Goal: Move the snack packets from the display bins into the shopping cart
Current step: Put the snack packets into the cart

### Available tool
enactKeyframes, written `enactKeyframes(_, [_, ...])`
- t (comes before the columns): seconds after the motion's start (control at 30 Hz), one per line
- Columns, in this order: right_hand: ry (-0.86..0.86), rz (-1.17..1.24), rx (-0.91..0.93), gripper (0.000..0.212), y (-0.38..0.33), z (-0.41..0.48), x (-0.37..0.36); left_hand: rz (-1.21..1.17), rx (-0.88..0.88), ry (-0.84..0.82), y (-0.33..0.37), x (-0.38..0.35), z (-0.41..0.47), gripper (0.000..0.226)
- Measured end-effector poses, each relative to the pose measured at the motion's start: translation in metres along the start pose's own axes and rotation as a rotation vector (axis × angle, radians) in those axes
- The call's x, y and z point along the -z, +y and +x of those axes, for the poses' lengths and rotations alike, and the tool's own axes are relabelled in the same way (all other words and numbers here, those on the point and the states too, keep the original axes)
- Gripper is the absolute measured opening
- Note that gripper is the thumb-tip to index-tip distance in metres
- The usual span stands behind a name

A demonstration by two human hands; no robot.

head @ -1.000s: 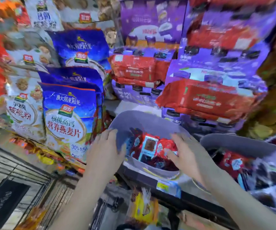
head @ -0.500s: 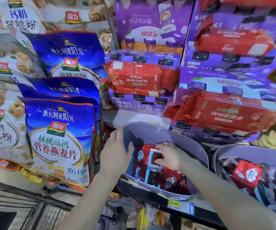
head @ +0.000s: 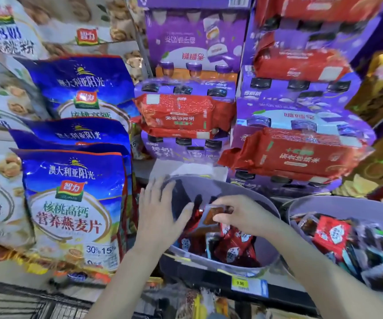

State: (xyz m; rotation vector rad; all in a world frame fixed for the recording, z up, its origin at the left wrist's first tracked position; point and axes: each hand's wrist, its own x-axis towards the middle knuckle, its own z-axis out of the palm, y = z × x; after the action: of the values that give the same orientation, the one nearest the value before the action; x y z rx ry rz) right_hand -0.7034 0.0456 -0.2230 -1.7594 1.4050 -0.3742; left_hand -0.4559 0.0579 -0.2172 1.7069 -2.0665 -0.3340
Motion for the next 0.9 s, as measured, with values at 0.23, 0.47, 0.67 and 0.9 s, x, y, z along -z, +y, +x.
enactKeyframes(0.23, [0.094, 0.343, 0.146, 0.04, -0.038, -0.021, 0.029, -0.277, -0.069, -0.384, 0.029, 0.012, 0.011, 0.081])
enactKeyframes(0.47, [0.154, 0.582, 0.121, 0.029, -0.048, -0.017, 0.023, -0.851, 0.23, -0.597, 0.031, 0.016, 0.01, 0.017])
enactKeyframes(0.67, [-0.035, 0.056, -0.093, 0.025, 0.008, 0.004, 0.01, -0.974, 0.479, -0.396, 0.023, 0.019, 0.005, 0.024])
enactKeyframes(0.9, [-0.406, -0.78, -0.075, 0.047, 0.036, 0.008, -0.017, -1.064, 0.511, -0.365, 0.022, 0.02, 0.005, 0.026])
